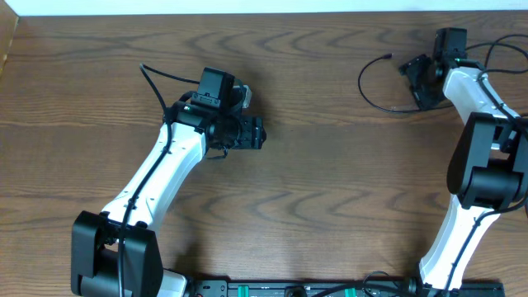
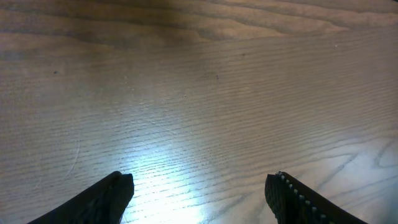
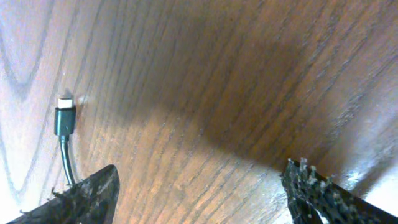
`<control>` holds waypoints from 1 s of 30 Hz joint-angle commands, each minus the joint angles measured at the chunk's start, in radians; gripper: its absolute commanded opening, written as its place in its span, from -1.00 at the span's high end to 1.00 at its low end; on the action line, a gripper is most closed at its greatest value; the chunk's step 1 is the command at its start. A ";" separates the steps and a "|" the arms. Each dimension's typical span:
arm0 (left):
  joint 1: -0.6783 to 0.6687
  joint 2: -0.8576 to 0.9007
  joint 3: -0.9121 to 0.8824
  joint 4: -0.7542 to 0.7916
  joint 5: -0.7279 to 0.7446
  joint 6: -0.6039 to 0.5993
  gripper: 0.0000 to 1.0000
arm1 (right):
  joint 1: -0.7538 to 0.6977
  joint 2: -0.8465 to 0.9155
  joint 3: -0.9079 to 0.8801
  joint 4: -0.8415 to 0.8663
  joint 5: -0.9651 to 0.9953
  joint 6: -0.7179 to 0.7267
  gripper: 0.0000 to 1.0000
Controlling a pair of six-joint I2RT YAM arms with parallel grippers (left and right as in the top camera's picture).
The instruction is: Untangle cables
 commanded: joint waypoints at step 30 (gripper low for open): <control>-0.002 -0.009 0.008 -0.003 -0.006 0.007 -0.47 | 0.026 -0.191 -0.239 -0.034 0.267 0.057 -0.57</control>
